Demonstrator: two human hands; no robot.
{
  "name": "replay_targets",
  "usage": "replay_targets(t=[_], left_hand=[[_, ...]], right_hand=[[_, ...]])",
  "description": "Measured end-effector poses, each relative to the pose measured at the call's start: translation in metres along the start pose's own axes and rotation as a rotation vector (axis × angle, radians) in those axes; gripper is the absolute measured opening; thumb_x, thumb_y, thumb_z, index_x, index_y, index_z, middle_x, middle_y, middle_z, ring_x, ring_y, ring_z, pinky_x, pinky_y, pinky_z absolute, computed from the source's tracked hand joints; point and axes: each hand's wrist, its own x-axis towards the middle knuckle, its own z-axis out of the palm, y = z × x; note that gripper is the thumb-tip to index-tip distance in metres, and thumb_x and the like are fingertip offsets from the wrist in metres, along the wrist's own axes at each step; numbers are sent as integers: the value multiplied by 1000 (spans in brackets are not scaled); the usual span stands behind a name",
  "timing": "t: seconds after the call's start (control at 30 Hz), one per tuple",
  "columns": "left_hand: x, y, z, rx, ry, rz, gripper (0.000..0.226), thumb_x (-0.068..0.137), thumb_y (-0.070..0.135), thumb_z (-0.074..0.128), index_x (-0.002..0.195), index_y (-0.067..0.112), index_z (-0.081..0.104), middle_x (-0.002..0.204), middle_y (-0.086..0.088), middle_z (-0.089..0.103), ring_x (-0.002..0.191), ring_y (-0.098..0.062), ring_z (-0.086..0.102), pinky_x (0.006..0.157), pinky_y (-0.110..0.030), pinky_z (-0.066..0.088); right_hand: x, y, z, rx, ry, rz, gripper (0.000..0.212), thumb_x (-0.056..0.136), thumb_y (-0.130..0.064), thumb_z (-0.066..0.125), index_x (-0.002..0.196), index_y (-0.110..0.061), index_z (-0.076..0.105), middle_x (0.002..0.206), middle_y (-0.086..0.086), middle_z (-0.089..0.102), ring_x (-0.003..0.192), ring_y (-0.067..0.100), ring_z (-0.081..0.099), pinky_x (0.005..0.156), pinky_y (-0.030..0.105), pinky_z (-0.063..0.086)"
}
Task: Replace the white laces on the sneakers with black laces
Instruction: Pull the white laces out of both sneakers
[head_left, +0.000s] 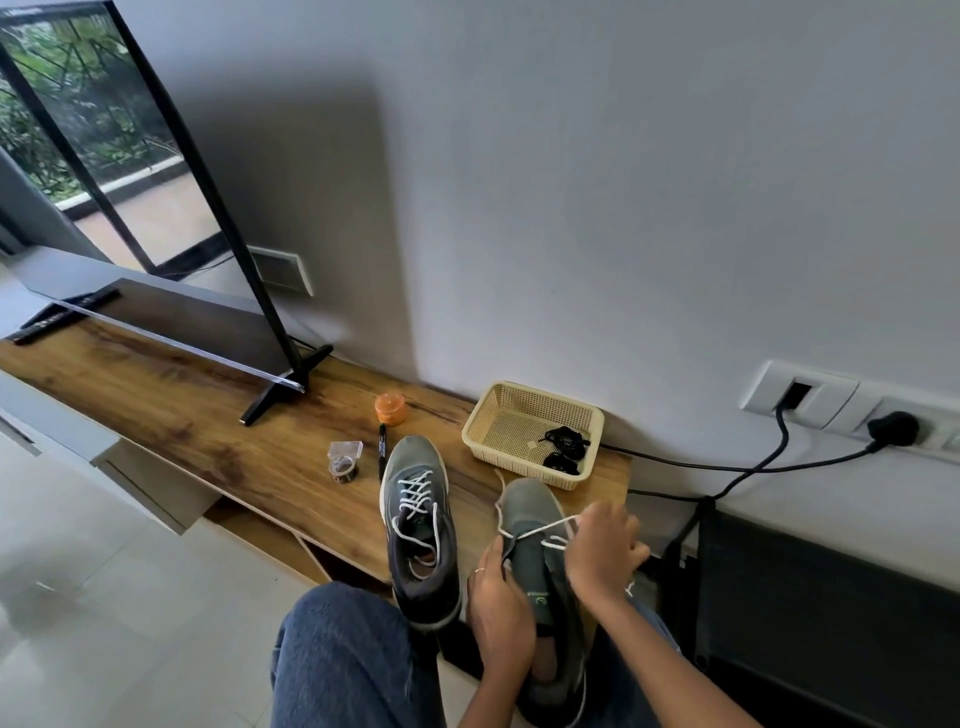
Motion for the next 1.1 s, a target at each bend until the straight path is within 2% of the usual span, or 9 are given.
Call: replay_targets(t=[0.1,0.2,0.3,0.4,0.57,0.77,0.87,0.97,1.1], left_hand=[[3,-3,-4,-52,24,-56,41,96,0,43,133,12,56,129,-7,60,119,-21,54,100,-24,37],[2,0,-7,-50,-3,-40,42,95,-1,44,133,12,56,127,-6,60,118,-21,55,97,-20,35],[0,4,-7,-51,-17,-52,45,95,-1,43,135,15,55,127,-4,61,118,-20,55,98,-22,38],[-1,5,-9,-39,-29,-44,45,95,1,43,135,18,54,129,-2,60,119,-19,55,100,-29,43],[-4,10,-14,-35,-51,-22,40,97,7,43,134,19,54,123,9,58,111,-9,54,90,-20,40],[-6,16,-16,-39,-39,6,35,97,5,43,127,16,59,108,17,57,94,5,51,80,-10,35],[-6,12,-12,-46,-26,-38,39,97,6,43,133,15,55,127,4,60,112,-6,55,95,-18,40],[-5,14,-9,-69,-10,-107,43,97,4,41,138,14,52,135,0,56,124,-15,51,104,-27,39],[-4,13,-8,-85,21,-132,40,99,7,42,136,15,54,133,-4,58,123,-20,53,104,-33,41]], right_hand=[[14,18,-8,186,3,232,14,94,-17,53,105,-13,60,117,8,53,112,28,45,92,46,35],[17,23,-9,206,-32,174,10,94,-17,52,97,-17,62,114,5,54,111,26,45,92,44,33],[11,11,-13,225,9,5,15,91,-13,52,104,-19,59,114,-3,51,115,21,44,95,43,33],[4,-8,-14,122,-103,-281,13,93,-23,52,103,-26,61,115,-8,47,118,17,38,90,34,30],[-10,-24,7,-128,-242,-569,16,93,-30,54,107,-28,62,121,-7,45,118,20,34,93,37,27],[-15,-29,18,-242,-266,-553,19,97,-19,45,106,-22,61,124,-2,45,118,24,33,91,39,29],[-14,-27,19,-235,-289,-547,15,96,-23,49,102,-21,62,122,-3,45,117,23,35,94,41,32],[-16,-24,18,-62,-289,-494,6,90,-23,54,86,-19,55,111,-1,49,106,19,43,82,32,41],[-19,-16,21,276,-215,-312,19,76,-9,59,65,-13,45,84,2,50,74,19,49,61,31,40]])
